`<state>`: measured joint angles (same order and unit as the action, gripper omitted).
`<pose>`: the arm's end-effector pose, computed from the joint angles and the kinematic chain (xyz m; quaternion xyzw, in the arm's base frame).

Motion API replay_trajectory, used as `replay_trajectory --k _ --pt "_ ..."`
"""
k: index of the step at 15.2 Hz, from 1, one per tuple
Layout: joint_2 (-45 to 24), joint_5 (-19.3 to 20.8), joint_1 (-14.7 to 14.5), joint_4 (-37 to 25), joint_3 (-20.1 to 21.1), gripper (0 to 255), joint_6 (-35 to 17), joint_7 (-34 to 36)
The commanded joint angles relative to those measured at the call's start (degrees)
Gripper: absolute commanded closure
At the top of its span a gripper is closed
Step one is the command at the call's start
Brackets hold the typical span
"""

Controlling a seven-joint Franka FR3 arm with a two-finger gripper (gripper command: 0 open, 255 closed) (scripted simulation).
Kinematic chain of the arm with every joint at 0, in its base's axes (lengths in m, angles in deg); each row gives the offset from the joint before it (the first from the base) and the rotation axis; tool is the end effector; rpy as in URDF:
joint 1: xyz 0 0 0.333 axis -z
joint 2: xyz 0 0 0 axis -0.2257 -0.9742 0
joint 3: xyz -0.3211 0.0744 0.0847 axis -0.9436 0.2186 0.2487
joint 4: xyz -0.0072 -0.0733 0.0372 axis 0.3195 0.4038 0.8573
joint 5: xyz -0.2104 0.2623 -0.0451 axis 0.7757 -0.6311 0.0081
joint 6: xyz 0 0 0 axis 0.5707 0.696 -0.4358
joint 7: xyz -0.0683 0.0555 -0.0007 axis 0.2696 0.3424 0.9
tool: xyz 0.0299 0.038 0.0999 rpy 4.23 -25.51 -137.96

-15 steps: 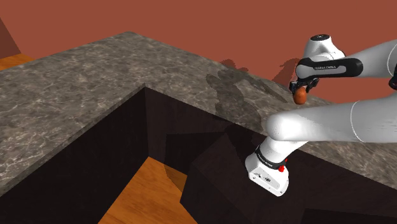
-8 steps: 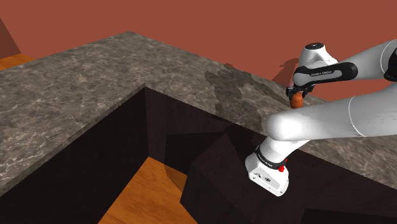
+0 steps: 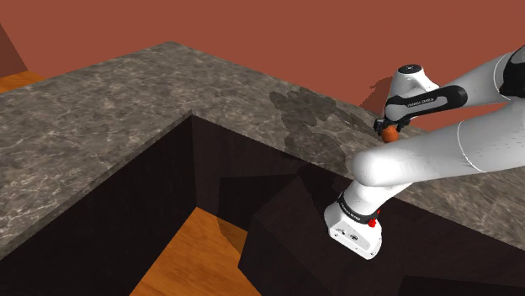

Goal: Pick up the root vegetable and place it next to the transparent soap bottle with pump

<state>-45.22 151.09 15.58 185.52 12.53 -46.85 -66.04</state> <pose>0.0586 -0.3412 0.3936 0.9025 -0.3660 -0.0215 0.2258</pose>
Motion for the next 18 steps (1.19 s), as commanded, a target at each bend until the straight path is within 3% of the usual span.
replay_trajectory --k 1,5,6,11,15,18 --pt "-0.48 -0.09 -0.02 0.41 -0.43 255 -0.10 0.00" --pt "-0.49 -0.10 0.01 0.41 -0.40 255 -0.11 -0.01" --pt "-0.66 -0.15 -0.10 0.29 -0.49 0 -0.21 -0.02" --pt "-0.49 -0.10 0.01 0.41 -0.40 0 -0.12 0.00" --pt "8.67 -5.42 1.23 0.76 7.05 0 10.13 -2.85" --pt "8.67 -5.43 1.25 0.77 7.06 0 10.12 -2.85"
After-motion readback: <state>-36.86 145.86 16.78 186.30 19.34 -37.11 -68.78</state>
